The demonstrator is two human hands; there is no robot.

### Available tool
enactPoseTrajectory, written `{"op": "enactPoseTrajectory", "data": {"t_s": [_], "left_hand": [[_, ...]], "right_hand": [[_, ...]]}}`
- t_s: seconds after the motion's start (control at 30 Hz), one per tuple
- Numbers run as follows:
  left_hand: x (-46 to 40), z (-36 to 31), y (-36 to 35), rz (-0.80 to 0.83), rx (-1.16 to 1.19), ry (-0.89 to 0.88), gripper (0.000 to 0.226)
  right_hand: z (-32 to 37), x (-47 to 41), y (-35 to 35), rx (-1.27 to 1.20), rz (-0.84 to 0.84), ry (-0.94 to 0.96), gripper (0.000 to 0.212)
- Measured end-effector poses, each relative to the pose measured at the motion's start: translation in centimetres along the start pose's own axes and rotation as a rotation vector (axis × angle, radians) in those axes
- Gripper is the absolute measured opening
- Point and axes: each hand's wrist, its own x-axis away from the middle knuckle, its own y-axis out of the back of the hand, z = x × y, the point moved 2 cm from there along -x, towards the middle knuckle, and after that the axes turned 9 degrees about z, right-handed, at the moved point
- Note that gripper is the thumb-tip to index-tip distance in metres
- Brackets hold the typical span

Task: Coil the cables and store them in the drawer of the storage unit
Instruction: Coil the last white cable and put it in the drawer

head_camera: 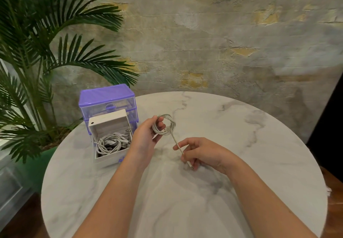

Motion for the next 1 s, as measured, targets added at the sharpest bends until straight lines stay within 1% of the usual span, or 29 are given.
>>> {"op": "enactPoseTrajectory", "data": {"t_s": [0.1,0.23,0.3,0.37,0.47,0.53,0.6,0.7,0.9,1.0], "left_hand": [[0.1,-0.1,0.1,0.012,-0.041,0.041,0.022],[0.4,0.6,-0.8,0.098,-0.063,0.083,0.022],[0.3,0.8,-0.8,0.129,-0.104,0.072,0.022],[0.2,0.8,-0.7,0.143,-0.193,0.069,0.024],[0.3,0.9,-0.6,0.152,-0.349,0.081,0.032],[0.3,1.2,-0.7,0.138,-0.394,0.088,0.031],[0.2,1.2,-0.6,0.102,-0.369,0.103,0.028],[0.0,1.1,-0.5,0.059,-0.301,0.125,0.032],[0.2,0.5,-0.5,0.039,-0.074,0.153,0.034],[0.3,0.3,-0.6,0.053,-0.027,0.148,0.034]], "right_hand": [[0.1,-0.2,-0.2,-0.101,-0.001,0.017,0.023],[0.2,-0.3,0.0,-0.222,-0.057,0.054,0.018],[0.2,-0.3,0.2,-0.282,-0.097,0.073,0.013],[0.2,-0.4,0.5,-0.33,-0.163,0.091,0.013],[0.1,-0.5,0.8,-0.276,-0.267,0.119,0.015],[0.0,-0.5,0.8,-0.187,-0.316,0.129,0.015],[0.0,-0.6,0.7,-0.123,-0.344,0.135,0.015],[0.3,-0.6,0.4,-0.084,-0.338,0.158,0.016],[0.9,-0.1,0.1,-0.012,-0.236,0.211,0.017],[1.0,0.0,0.2,-0.035,-0.206,0.224,0.019]]}}
